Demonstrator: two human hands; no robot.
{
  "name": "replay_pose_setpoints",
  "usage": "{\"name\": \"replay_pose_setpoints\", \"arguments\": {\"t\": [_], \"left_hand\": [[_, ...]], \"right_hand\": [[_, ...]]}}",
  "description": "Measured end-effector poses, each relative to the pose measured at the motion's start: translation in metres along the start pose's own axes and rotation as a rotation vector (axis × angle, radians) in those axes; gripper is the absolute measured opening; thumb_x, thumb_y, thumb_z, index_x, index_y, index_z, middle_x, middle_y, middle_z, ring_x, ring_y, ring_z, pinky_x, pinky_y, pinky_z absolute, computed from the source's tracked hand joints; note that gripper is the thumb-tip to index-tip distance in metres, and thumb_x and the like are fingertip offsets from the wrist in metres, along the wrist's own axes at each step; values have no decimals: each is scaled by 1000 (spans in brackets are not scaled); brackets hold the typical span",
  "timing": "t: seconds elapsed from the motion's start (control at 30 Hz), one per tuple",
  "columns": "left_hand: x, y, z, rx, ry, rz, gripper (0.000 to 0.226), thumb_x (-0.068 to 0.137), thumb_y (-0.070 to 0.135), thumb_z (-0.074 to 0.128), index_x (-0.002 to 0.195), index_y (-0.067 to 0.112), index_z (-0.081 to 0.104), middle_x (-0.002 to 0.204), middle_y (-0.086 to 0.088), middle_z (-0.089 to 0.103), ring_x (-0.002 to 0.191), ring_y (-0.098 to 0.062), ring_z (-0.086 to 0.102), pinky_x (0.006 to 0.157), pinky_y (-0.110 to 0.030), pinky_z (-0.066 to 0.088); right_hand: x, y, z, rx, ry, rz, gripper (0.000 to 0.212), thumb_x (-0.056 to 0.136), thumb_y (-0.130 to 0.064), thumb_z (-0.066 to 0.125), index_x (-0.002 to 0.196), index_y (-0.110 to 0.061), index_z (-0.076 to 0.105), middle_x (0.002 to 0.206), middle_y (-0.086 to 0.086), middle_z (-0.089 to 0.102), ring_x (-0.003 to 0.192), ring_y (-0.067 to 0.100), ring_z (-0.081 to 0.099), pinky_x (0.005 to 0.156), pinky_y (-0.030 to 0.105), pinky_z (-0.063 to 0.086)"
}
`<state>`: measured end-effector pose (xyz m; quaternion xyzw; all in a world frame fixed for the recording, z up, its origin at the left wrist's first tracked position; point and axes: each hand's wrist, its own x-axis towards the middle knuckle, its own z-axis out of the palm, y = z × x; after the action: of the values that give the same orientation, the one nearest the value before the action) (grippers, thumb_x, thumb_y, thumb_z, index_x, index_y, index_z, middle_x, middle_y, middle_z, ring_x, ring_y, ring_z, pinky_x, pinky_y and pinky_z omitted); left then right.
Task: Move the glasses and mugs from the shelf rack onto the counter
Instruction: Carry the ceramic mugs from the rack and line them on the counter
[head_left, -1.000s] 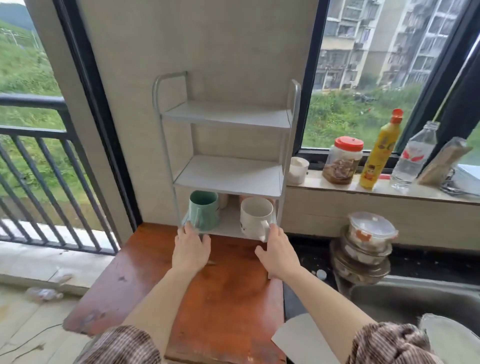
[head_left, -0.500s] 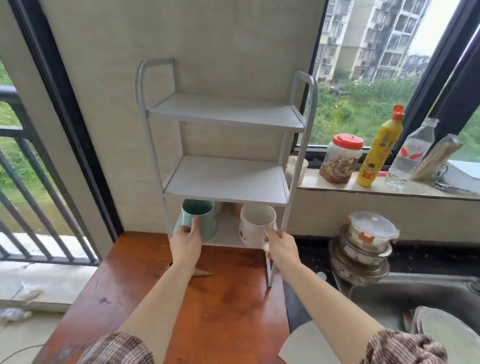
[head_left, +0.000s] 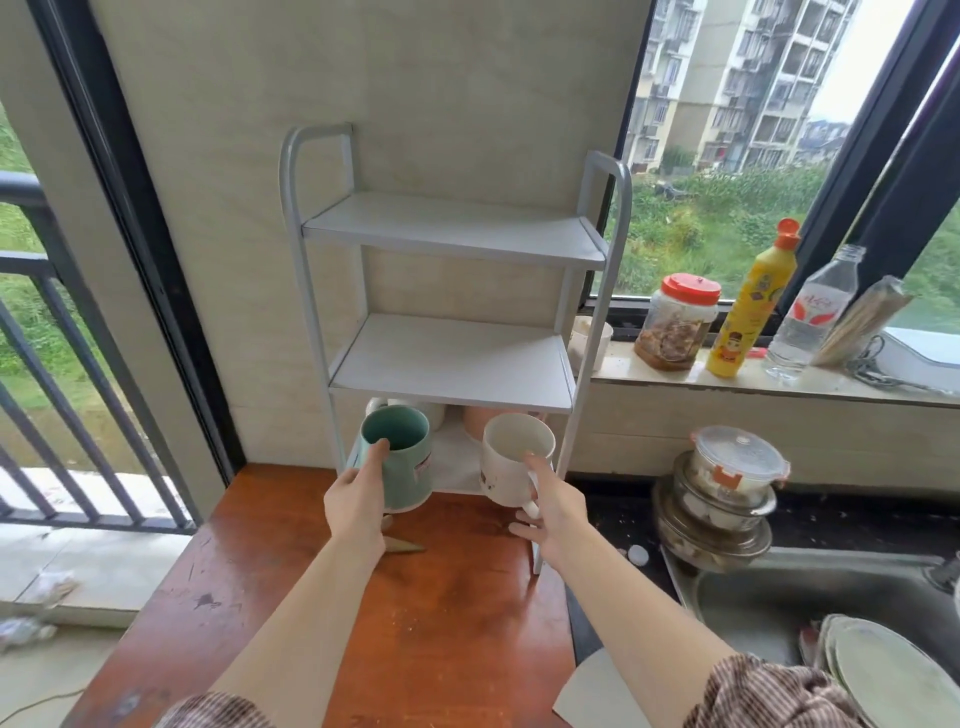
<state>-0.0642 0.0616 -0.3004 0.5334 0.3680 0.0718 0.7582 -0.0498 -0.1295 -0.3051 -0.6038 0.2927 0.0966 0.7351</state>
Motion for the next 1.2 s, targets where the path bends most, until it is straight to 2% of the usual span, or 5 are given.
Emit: {"name": "replay_pose_setpoints", "arguments": {"t": [0.43,0.63,0.9,1.1,1.2], "left_hand": [[-39,-31,-25,-55,-158,-72,64,79,39,67,134,14,44,128,-11,51,113,-36,55,81,-47,54],[-84,-69,-12,63,-291,-10,54,80,40,61,129,23,50,129,-6,52,108,-30,54,70,-39,52],[-180,-152,38,268,-466,-131,39,85,42,54,120,24,53,122,-2,51,109,-32,54,84,-46,53],[-293,-224,74,349,-587,-228,27,85,36,55,104,18,54,97,-6,57,77,-23,55,63,-33,45],[-352,-268,85,420,-653,-250,35,83,37,55,112,17,54,109,-13,56,82,-27,57,61,-31,44]], "right_hand": [[-29,16,-57,20,-44,-41,28,79,-29,72,96,-10,61,106,4,62,99,32,67,85,48,58],[-48,26,-119,23,-8,-49,38,78,-27,70,110,-15,52,119,7,58,103,37,65,82,49,59],[-90,56,-249,13,180,-12,40,78,-29,71,112,-14,57,122,9,55,108,34,60,77,42,59],[-153,89,-381,88,321,-25,25,77,-26,71,97,-14,63,117,11,58,110,33,61,70,38,60],[-189,112,-449,153,428,-40,34,75,-26,74,105,-13,65,118,11,62,109,33,62,74,42,60]]}}
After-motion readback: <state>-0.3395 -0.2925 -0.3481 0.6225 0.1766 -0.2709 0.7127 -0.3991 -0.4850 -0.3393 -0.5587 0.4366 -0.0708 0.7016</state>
